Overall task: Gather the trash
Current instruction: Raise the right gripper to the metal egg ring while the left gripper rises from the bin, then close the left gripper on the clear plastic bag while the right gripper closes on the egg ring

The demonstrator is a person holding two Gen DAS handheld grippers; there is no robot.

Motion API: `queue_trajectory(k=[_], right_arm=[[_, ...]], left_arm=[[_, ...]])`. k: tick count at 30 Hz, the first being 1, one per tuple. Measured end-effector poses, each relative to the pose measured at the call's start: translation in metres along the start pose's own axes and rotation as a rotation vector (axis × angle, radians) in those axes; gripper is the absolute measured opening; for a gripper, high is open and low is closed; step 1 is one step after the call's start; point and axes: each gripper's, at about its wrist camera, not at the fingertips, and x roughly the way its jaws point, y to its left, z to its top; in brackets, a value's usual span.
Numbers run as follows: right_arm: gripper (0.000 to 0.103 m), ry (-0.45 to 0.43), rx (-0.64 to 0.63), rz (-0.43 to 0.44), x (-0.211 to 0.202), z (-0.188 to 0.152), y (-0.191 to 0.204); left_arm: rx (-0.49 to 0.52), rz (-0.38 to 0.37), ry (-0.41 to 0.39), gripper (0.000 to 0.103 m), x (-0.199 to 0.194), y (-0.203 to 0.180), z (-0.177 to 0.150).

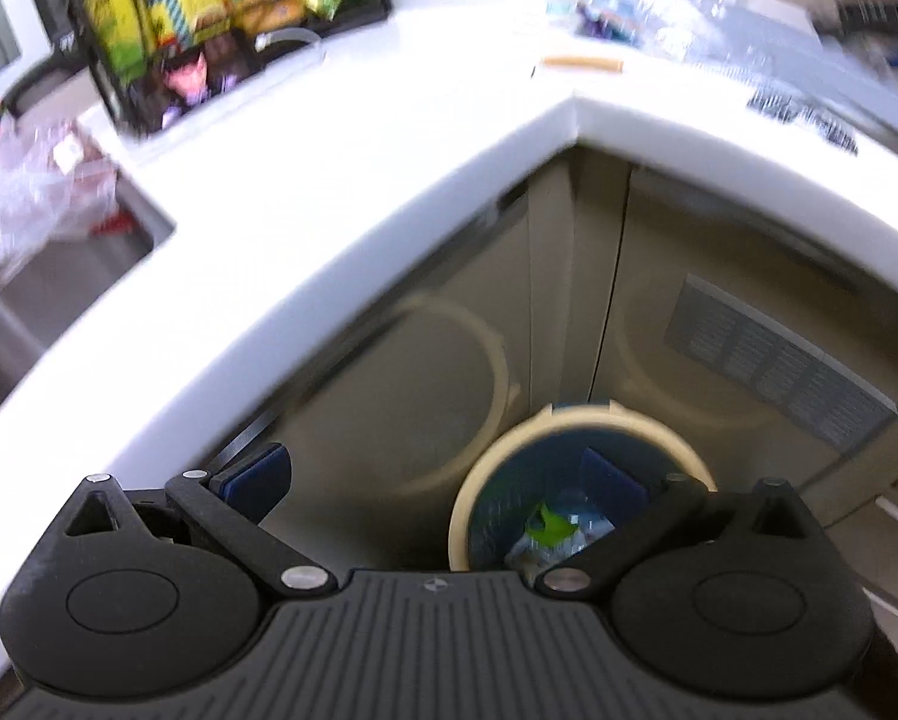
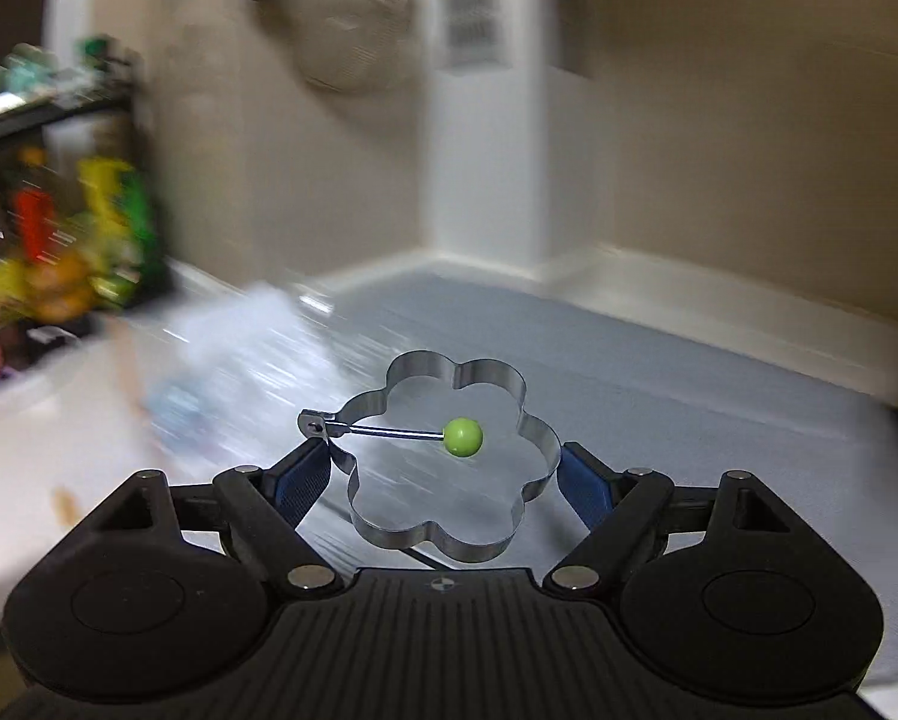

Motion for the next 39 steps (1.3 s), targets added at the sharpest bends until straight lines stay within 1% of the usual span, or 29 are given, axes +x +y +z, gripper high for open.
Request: queue_trajectory(k=[2, 4, 7, 9, 14, 15, 18, 19, 21, 23, 27, 29, 31, 34, 37, 39], right_arm=[[0.084, 0.069, 0.04, -0.077, 0.003, -0.008, -0.023], [0.084, 0.099, 0.077, -0.129, 0.005, -0.016, -0.043], [0.084, 0.105, 0.048, -0.216, 0.004, -0.023, -0.055], [0.084, 0.114, 0.016, -0.242, 0.008, -0.025, -0.058], [0.085, 0.142, -0.024, -0.272, 0.026, -0.029, -0.055], [0.085, 0.155, -0.03, -0.267, 0.03, -0.03, -0.054], [0.086, 0.156, -0.009, -0.246, 0.028, -0.03, -0.059], [0.087, 0.159, 0.0, -0.243, 0.027, -0.029, -0.059], [0.095, 0.163, -0.002, -0.252, 0.028, -0.029, -0.058], [0.098, 0.171, 0.005, -0.238, 0.026, -0.029, -0.059], [0.102, 0.188, 0.071, -0.211, 0.027, -0.03, -0.069], [0.102, 0.191, 0.067, -0.21, 0.027, -0.031, -0.068], [0.102, 0.191, 0.064, -0.208, 0.027, -0.031, -0.067], [0.103, 0.191, 0.068, -0.205, 0.027, -0.031, -0.067], [0.103, 0.191, 0.068, -0.206, 0.027, -0.031, -0.067], [0.103, 0.191, 0.068, -0.206, 0.027, -0.031, -0.067]], left_arm=[[0.022, 0.004, -0.047, 0.103, -0.006, -0.006, 0.015], [0.051, 0.006, -0.111, 0.103, -0.013, -0.015, 0.034], [0.086, -0.007, -0.199, 0.103, -0.018, -0.035, 0.067], [0.097, -0.034, -0.246, 0.103, -0.018, -0.051, 0.092], [0.092, -0.118, -0.309, 0.103, 0.0, -0.094, 0.152], [0.091, -0.138, -0.315, 0.103, 0.005, -0.103, 0.164], [0.096, -0.178, -0.32, 0.103, 0.02, -0.129, 0.196], [0.101, -0.194, -0.327, 0.103, 0.025, -0.136, 0.204], [0.12, -0.225, -0.351, 0.103, 0.033, -0.149, 0.217], [0.14, -0.24, -0.37, 0.103, 0.041, -0.16, 0.226], [0.189, -0.284, -0.38, 0.103, 0.056, -0.177, 0.238], [0.229, -0.289, -0.371, 0.103, 0.063, -0.187, 0.242], [0.26, -0.281, -0.362, 0.103, 0.069, -0.195, 0.246], [0.302, -0.256, -0.32, 0.103, 0.083, -0.207, 0.254], [0.297, -0.204, -0.268, 0.103, 0.1, -0.213, 0.26], [0.28, -0.184, -0.229, 0.103, 0.11, -0.214, 0.264]])
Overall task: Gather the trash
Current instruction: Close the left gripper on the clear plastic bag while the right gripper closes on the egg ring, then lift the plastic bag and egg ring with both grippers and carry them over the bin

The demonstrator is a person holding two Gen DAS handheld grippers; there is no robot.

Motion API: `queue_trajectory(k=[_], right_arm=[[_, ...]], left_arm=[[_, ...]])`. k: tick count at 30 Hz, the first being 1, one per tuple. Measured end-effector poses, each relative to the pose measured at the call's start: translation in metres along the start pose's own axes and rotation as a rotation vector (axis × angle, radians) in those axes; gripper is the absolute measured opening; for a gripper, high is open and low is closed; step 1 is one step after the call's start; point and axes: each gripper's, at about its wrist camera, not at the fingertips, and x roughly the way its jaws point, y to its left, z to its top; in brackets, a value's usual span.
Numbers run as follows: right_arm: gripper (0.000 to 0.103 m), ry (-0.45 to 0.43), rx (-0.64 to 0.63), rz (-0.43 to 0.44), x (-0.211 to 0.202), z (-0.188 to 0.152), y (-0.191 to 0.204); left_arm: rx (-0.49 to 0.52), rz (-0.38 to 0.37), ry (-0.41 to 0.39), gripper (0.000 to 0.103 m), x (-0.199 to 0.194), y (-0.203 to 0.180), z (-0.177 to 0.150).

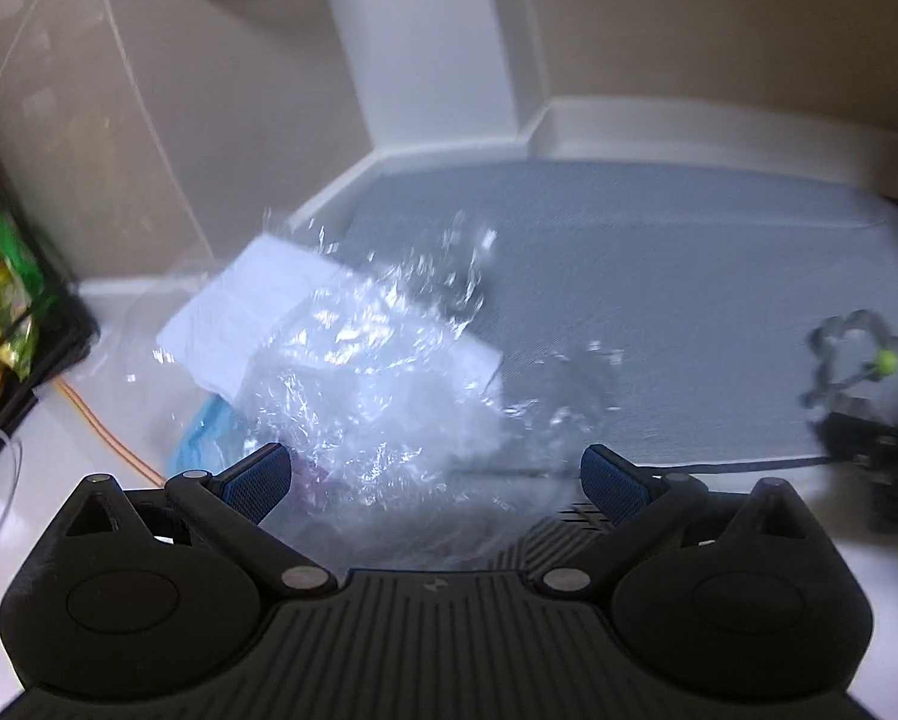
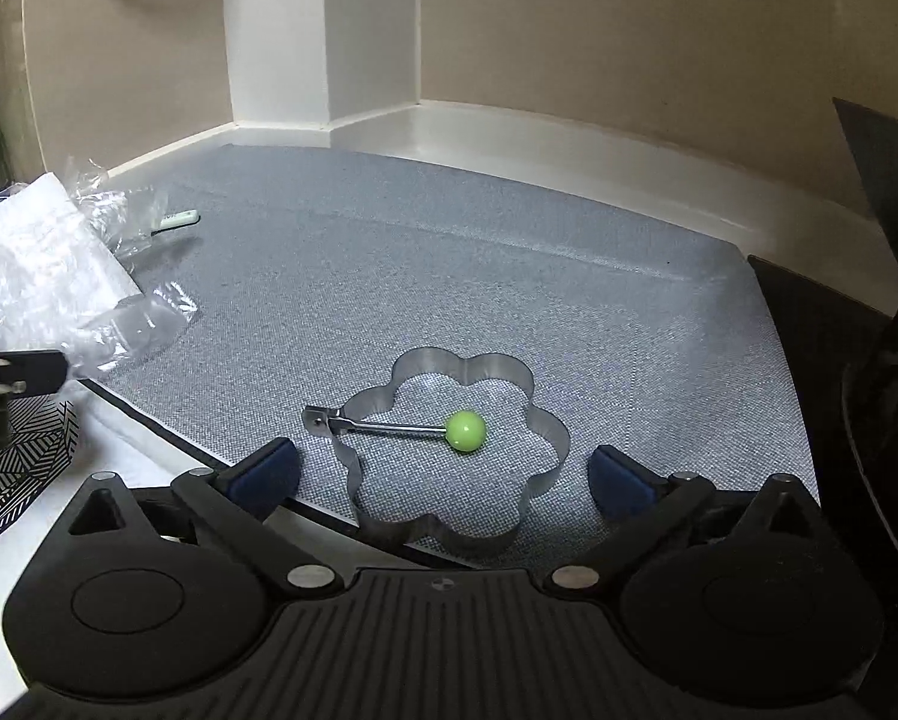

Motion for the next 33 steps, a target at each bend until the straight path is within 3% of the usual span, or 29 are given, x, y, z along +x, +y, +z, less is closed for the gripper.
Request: queue_trajectory(k=[3, 8, 9, 10, 11, 13, 14, 24, 33], right_arm=[[0.103, 0.0, 0.0, 0.0, 0.0, 0.0, 0.0], [0.103, -0.001, -0.001, 0.0, 0.0, 0.0, -0.001], [0.103, -0.001, -0.001, 0.001, -0.001, -0.001, -0.001], [0.102, -0.002, -0.001, 0.002, 0.0, 0.0, -0.001], [0.096, -0.008, -0.001, 0.004, -0.001, -0.001, -0.001], [0.084, -0.027, -0.003, -0.004, -0.005, -0.001, -0.001], [0.084, -0.034, -0.003, -0.005, -0.006, -0.001, -0.001], [0.083, -0.089, 0.057, -0.002, -0.016, -0.002, -0.009], [0.083, -0.14, 0.088, 0.033, -0.023, -0.002, -0.014]], left_arm=[[-0.009, 0.018, 0.037, 0.103, 0.01, 0.003, 0.002], [0.005, 0.061, 0.011, 0.098, 0.007, 0.002, 0.001], [0.008, 0.079, -0.006, 0.082, 0.003, 0.001, 0.001], [0.01, 0.088, -0.007, 0.058, 0.0, 0.001, 0.0], [0.002, 0.084, 0.001, 0.049, -0.003, 0.003, 0.0], [-0.041, 0.049, 0.0, 0.011, -0.011, 0.009, -0.001], [-0.058, 0.028, -0.003, 0.007, -0.016, 0.012, -0.001], [-0.145, -0.067, -0.167, 0.003, -0.101, 0.034, -0.018], [-0.178, -0.028, -0.23, 0.003, -0.168, 0.046, -0.061]])
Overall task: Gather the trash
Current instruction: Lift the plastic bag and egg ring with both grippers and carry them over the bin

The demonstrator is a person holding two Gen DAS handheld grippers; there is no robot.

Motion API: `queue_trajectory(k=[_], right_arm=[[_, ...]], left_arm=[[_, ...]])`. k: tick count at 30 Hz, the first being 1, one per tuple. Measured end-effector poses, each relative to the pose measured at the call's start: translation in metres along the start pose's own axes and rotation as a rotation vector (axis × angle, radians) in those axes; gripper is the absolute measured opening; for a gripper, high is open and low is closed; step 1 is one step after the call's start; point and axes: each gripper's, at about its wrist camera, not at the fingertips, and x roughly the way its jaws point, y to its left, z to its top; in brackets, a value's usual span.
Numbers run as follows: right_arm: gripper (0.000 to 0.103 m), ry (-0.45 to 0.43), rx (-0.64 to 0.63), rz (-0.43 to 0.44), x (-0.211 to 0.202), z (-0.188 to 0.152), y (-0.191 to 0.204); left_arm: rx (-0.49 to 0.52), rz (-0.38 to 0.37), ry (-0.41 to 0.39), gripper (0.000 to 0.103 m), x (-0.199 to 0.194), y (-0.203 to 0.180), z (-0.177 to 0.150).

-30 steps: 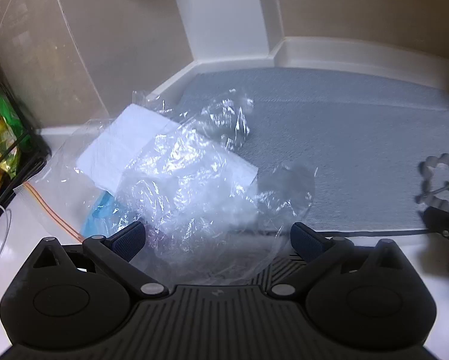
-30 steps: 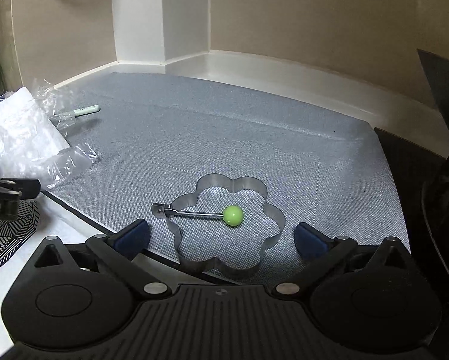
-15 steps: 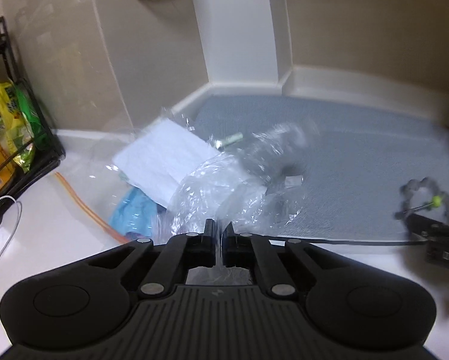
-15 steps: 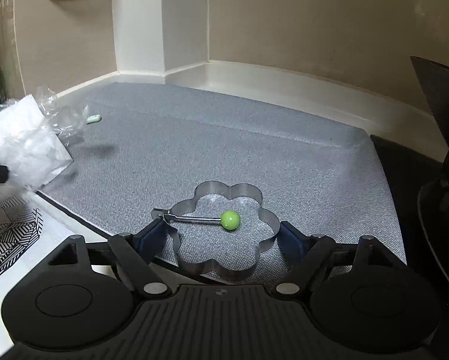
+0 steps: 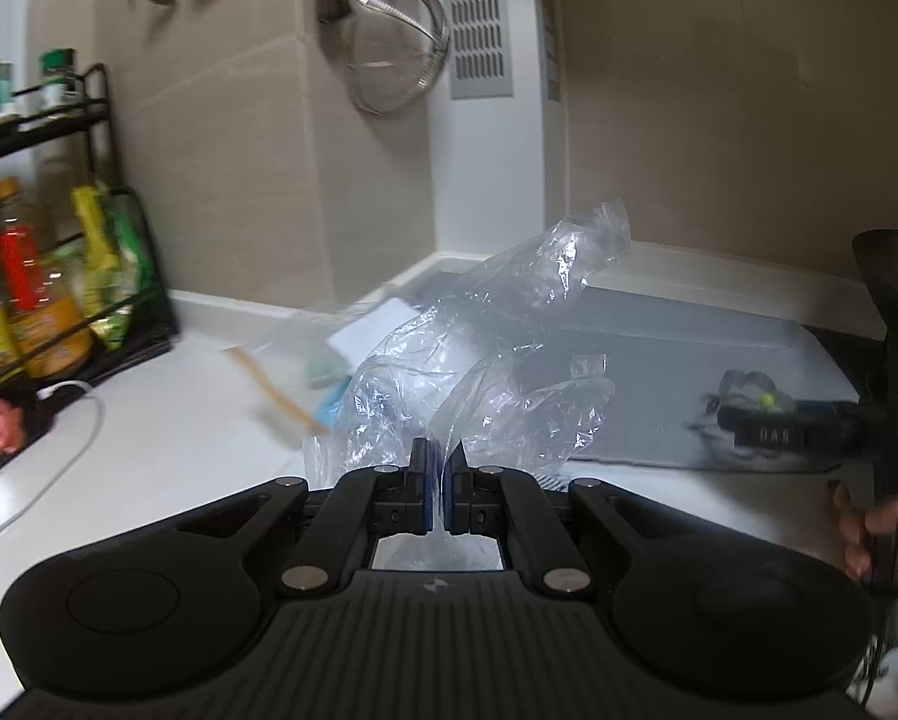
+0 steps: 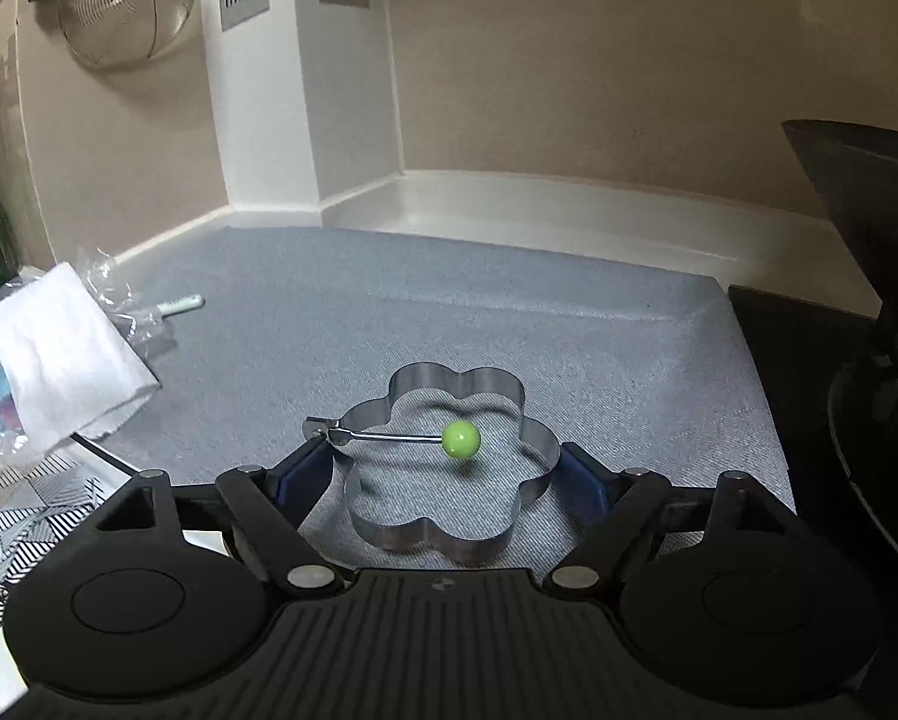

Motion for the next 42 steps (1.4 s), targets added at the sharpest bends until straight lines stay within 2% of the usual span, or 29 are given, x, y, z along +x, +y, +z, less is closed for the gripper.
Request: queue_trajectory(k=[8, 12, 17, 21, 26, 34, 42], right_arm=[[0.083, -0.027, -0.001, 0.078, -0.005, -0.002, 0.002], [0.083, -0.006, 0.028, 0.074, -0.018, -0.007, -0.001], [0.083, -0.049, 0.0, 0.108, -0.072, -0.019, 0.007], [0.083, -0.075, -0.023, 0.173, -0.121, -0.03, 0.016], [0.083, -0.082, -0.07, 0.264, -0.177, -0.053, 0.032], [0.083, 0.012, -0.159, 0.413, -0.23, -0.095, 0.071], [0.083, 0.166, -0.255, 0.49, -0.243, -0.147, 0.107]], left_arm=[[-0.074, 0.082, 0.03, 0.003, -0.064, 0.039, -0.046], [-0.103, 0.128, 0.049, 0.003, -0.097, 0.065, -0.072], [-0.113, 0.163, 0.058, 0.003, -0.131, 0.082, -0.099], [-0.119, 0.168, 0.071, 0.003, -0.151, 0.083, -0.116], [-0.135, 0.143, 0.104, 0.003, -0.166, 0.079, -0.141], [-0.134, 0.148, 0.165, 0.003, -0.182, 0.073, -0.173], [-0.166, 0.2, 0.282, 0.003, -0.178, 0.076, -0.203]])
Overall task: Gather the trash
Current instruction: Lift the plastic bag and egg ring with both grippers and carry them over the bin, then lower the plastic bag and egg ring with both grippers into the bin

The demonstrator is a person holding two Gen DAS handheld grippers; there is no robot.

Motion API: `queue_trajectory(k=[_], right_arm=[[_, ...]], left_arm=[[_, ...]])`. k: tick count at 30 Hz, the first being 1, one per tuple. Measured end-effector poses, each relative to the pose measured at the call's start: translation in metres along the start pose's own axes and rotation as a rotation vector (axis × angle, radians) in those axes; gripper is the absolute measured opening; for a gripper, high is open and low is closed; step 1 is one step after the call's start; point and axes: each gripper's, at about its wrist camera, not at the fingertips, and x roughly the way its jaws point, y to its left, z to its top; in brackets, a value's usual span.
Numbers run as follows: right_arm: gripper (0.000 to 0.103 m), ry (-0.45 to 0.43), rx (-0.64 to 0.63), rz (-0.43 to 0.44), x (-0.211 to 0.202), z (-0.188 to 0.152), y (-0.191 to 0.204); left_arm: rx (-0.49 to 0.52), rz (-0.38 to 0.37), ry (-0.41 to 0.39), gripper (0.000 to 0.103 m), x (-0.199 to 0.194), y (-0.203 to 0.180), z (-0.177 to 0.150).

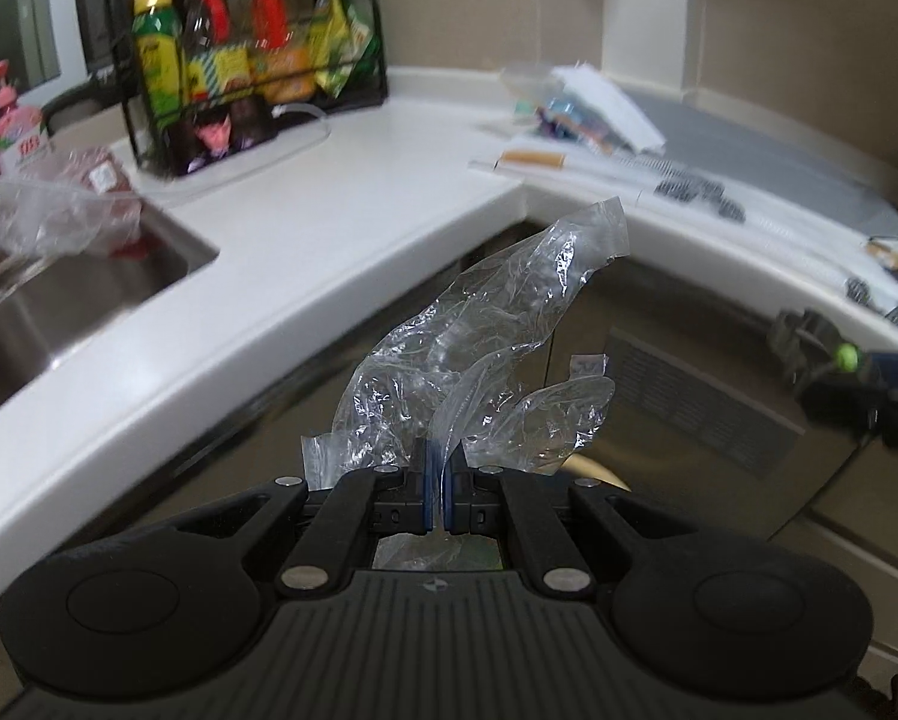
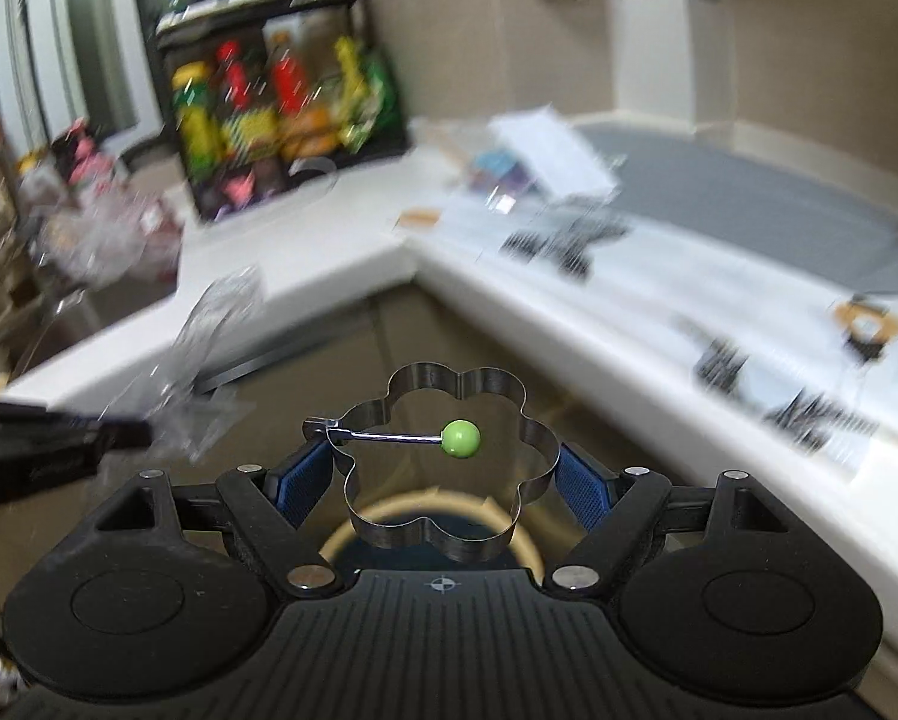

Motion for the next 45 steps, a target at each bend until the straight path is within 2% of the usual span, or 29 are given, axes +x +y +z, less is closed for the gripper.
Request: queue_trajectory(k=[9, 18, 45], right_arm=[[0.083, 0.102, -0.046, 0.028, 0.011, -0.025, 0.024], [0.083, 0.124, -0.077, 0.037, 0.014, -0.027, 0.034], [0.083, 0.158, -0.074, 0.042, 0.023, -0.028, 0.033]], left_arm=[[0.005, -0.013, 0.057, 0.003, 0.009, -0.004, -0.017], [0.001, -0.029, 0.087, 0.003, 0.016, -0.007, -0.022], [0.004, -0.031, 0.098, 0.003, 0.021, -0.009, -0.023]])
